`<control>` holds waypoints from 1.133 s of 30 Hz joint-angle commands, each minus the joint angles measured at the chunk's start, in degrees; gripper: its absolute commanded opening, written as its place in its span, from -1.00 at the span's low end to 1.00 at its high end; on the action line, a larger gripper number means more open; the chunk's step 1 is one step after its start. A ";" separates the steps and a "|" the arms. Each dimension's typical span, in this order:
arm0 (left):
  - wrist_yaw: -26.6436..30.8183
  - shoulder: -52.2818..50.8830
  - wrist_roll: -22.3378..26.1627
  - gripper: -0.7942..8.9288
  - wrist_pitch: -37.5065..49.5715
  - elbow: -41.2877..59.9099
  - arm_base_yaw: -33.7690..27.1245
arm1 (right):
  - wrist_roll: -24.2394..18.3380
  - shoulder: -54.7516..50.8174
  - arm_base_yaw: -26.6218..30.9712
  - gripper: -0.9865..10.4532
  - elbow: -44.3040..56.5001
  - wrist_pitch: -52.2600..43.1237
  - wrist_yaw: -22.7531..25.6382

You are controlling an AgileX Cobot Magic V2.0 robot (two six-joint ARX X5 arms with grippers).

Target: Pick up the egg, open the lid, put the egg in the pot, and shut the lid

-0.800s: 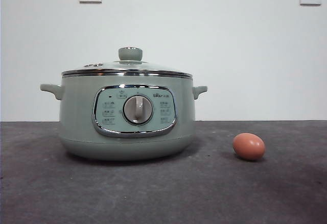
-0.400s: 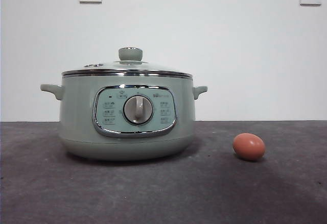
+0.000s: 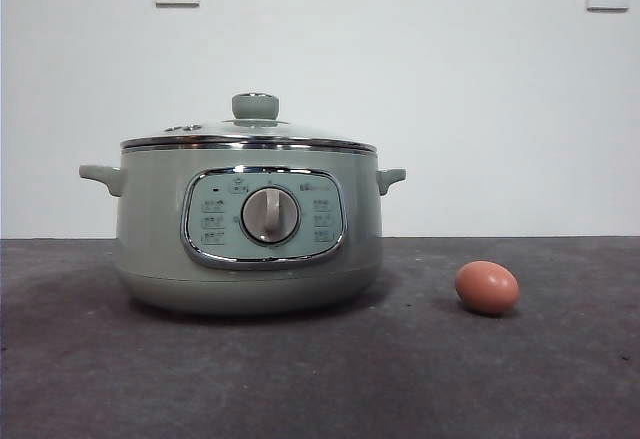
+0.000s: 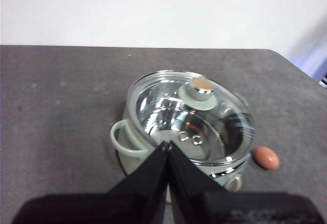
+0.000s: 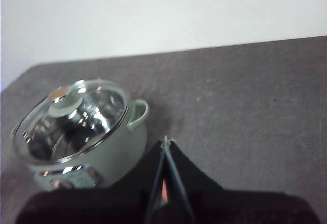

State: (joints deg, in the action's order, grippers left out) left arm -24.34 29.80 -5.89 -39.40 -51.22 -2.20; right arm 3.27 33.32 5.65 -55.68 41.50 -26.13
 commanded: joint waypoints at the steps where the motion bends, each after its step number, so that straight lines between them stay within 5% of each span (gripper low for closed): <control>1: -1.07 1.81 3.39 -0.85 -3.89 -4.94 -0.11 | -5.46 3.50 -0.13 -0.85 -6.64 6.45 -0.52; 17: -4.22 5.66 5.09 -0.82 -11.52 -12.61 2.12 | -8.02 7.78 -1.95 -0.80 -14.23 15.17 -1.14; 19: -5.29 5.99 5.05 -0.53 -11.54 -12.63 2.14 | -8.00 7.78 -1.95 -0.57 -14.25 15.15 -1.22; 22: -6.84 6.58 4.66 0.43 -11.82 -12.63 2.14 | -7.78 7.78 -1.95 0.02 -14.25 15.19 -1.57; 23: -7.39 6.82 4.66 0.59 -11.87 -12.63 2.14 | -7.76 7.78 -1.95 0.16 -14.25 15.26 -1.55; 34: -7.78 9.29 4.68 0.64 -10.71 -12.63 2.86 | -7.74 8.13 -1.95 0.27 -14.25 16.00 -1.60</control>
State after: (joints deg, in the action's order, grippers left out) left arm -31.92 38.83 -1.50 -51.11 -63.68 0.34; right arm -4.10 41.30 3.77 -69.65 57.56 -27.46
